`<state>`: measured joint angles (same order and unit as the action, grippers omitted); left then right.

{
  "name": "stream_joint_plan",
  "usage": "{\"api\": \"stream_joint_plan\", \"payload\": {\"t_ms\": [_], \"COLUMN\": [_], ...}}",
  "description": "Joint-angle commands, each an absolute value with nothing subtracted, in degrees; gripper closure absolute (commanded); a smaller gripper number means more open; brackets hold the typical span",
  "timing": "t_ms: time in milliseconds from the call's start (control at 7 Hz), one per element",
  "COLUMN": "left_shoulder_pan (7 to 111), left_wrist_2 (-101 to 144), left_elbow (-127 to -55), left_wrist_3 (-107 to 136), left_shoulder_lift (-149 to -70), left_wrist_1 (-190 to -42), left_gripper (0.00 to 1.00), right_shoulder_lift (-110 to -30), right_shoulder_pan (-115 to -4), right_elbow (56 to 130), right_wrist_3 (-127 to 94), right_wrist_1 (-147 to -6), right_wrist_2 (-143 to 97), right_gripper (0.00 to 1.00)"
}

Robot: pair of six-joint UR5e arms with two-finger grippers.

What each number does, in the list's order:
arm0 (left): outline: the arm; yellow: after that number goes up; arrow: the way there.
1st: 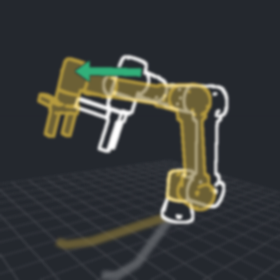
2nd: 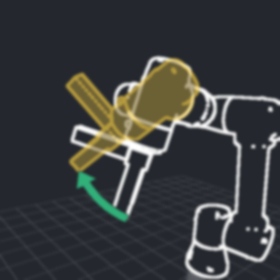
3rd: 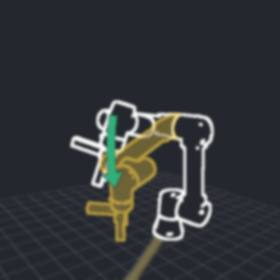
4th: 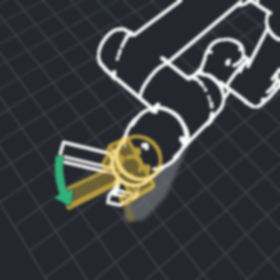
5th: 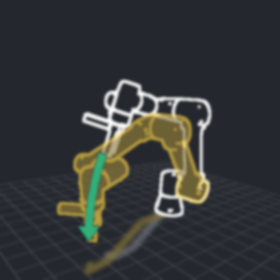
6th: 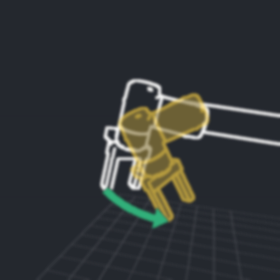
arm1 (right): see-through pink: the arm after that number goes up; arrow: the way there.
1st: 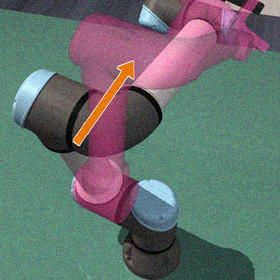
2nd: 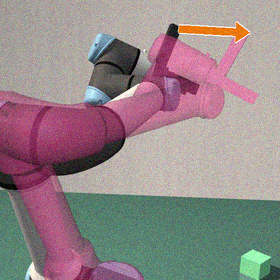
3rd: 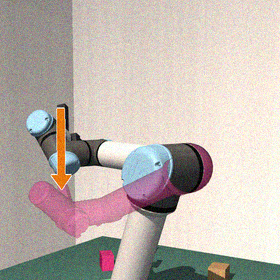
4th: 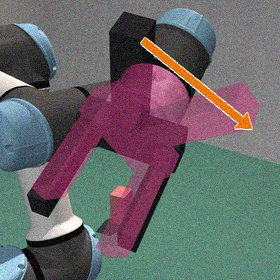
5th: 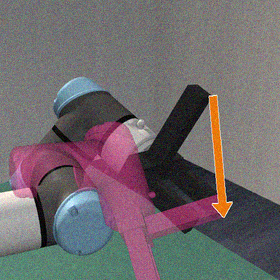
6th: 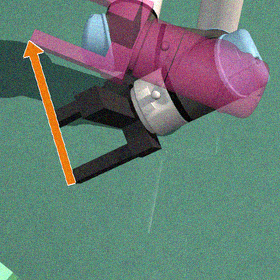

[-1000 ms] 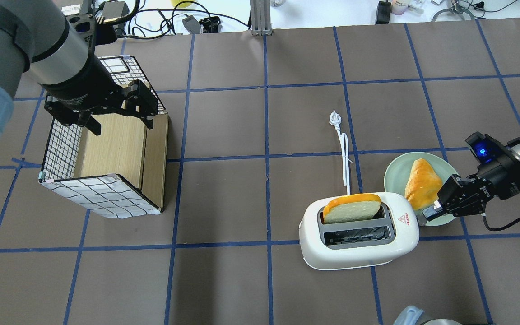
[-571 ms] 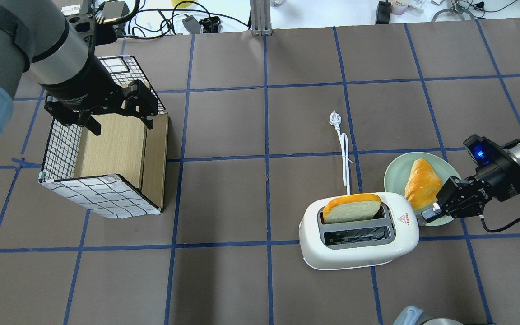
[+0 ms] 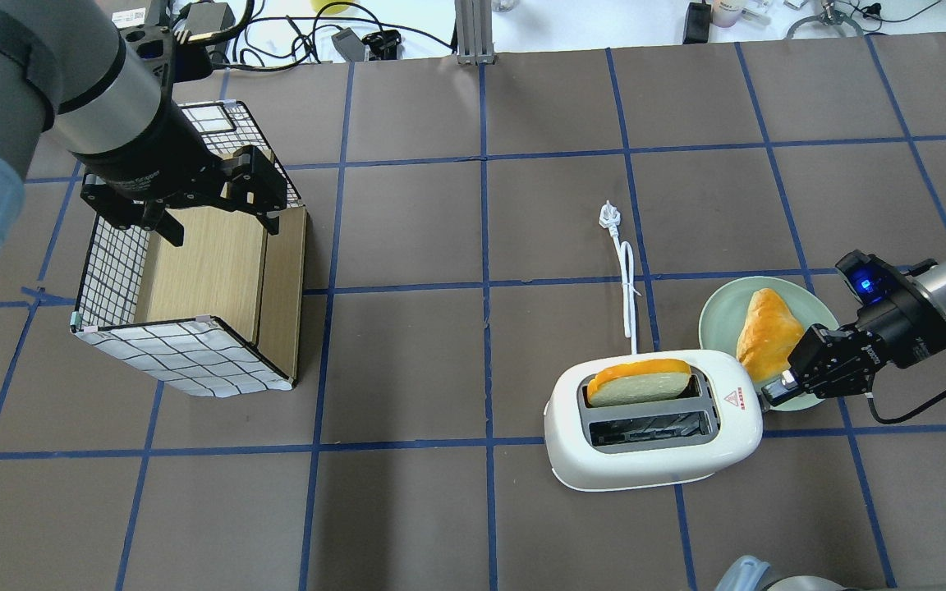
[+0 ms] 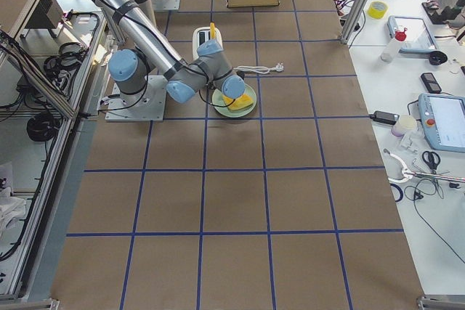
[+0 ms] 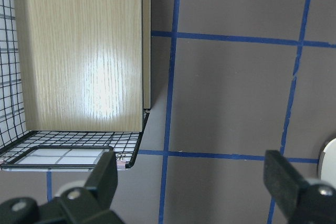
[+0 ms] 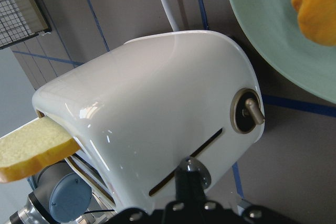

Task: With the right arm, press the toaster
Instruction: 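Push the toaster lever down with the right gripper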

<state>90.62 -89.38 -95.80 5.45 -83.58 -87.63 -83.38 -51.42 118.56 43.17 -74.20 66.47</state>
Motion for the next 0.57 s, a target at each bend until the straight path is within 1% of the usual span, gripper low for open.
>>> {"api": "stream_joint_plan", "payload": {"t_ms": [0,143,429], "left_shoulder_pan": [90.6,90.6,90.6], "left_wrist_2": [-89.4,-89.3,-89.4], "left_elbow": [-95.8,-95.7,-95.8], "left_wrist_3": [5.4,5.4,5.4], "left_shoulder_lift": [-83.6,-83.6,-83.6], "left_wrist_1": [-87.6,-87.6,-87.6], "left_gripper": [0.0,0.0,0.0], "right_shoulder_lift": [-82.4,-82.4,-82.1], "right_shoulder_pan": [-51.4,-51.4,-51.4], "right_elbow": [118.6,118.7,121.6], "right_wrist_3": [43.1,43.1,42.7], "right_wrist_1": [-75.4,-75.5,-79.4], "right_wrist_2": [66.5,66.5,66.5], "right_gripper": [1.0,1.0,1.0]}}
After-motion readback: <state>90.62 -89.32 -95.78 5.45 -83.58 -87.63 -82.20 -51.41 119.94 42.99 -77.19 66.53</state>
